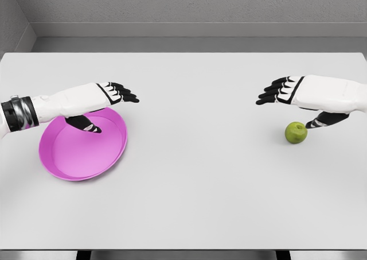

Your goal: Put the apple on the plate with both arms

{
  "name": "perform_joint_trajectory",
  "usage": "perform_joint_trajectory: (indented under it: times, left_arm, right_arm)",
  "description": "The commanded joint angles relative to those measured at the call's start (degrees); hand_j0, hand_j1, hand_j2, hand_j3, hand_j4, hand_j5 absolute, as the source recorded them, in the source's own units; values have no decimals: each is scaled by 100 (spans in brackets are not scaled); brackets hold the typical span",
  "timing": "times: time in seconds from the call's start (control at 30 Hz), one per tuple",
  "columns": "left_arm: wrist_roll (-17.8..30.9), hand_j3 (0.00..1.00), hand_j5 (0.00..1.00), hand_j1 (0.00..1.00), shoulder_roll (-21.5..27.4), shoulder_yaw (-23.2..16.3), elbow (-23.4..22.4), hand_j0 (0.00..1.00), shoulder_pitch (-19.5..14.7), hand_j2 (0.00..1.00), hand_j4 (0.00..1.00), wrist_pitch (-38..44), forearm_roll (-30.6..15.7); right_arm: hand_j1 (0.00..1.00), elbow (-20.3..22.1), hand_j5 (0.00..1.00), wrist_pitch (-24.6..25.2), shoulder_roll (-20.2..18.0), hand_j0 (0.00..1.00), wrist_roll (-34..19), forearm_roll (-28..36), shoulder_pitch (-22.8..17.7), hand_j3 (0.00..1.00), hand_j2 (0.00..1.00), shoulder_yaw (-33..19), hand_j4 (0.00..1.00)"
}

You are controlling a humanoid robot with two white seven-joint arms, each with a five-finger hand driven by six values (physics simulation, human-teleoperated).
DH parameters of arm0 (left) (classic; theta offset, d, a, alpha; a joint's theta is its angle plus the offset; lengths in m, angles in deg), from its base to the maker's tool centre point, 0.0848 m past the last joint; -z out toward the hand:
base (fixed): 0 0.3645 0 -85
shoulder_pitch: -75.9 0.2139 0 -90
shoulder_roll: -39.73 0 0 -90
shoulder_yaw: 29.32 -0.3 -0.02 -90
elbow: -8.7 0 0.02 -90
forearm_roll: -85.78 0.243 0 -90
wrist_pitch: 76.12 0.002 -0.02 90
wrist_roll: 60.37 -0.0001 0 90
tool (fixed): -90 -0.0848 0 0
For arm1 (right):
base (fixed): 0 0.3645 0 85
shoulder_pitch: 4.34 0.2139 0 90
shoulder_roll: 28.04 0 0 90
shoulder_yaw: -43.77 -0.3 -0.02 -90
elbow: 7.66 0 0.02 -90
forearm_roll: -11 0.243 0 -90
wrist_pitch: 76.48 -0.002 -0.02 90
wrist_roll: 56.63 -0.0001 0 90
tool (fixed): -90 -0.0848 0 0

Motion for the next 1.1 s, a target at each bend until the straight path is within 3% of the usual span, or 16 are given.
perform_joint_trajectory:
  times: [0.0,0.2,0.3,0.4,0.5,0.57,0.7,0.8,1.0,1.07]
  left_arm:
    - [-3,100,100,100,5,4,1,100,0,100,100,10,-39]
    - [-3,100,100,100,-4,4,10,100,0,100,100,10,-39]
    - [6,100,100,100,-4,-5,10,100,9,100,100,10,-39]
    - [103,100,100,100,-12,-5,10,100,0,100,100,10,-39]
    - [111,100,100,100,-48,-5,10,100,0,100,100,10,-39]
    - [111,100,100,100,-48,-5,10,100,0,100,100,10,-39]
    - [111,100,100,100,-48,-5,10,100,9,100,100,10,-39]
    - [120,100,100,100,-48,-14,10,100,0,100,100,10,-39]
    - [138,100,100,100,-48,-14,10,100,0,100,100,10,-39]
    - [208,100,100,100,-48,-14,10,100,0,100,100,10,-39]
  right_arm:
    - [100,5,100,16,-3,100,0,24,0,100,100,-7,100]
    - [100,-74,100,16,-47,100,0,103,-17,100,100,-33,100]
    - [100,-127,100,16,-91,100,0,1104,-44,100,100,-86,100]
    - [100,-250,100,16,-381,100,0,1228,-88,100,100,-271,100]
    - [100,-355,100,16,-355,100,0,1641,-263,100,100,-253,100]
    - [100,-602,100,16,-364,100,0,1641,-360,100,100,-236,100]
    - [100,-610,100,16,-390,100,0,1474,-448,100,100,-157,100]
    - [100,-611,100,16,-346,100,0,921,-536,100,100,-139,100]
    - [100,-637,100,16,-320,100,0,481,-536,100,100,116,100]
    - [100,-962,100,16,-56,100,0,481,-492,100,100,379,100]
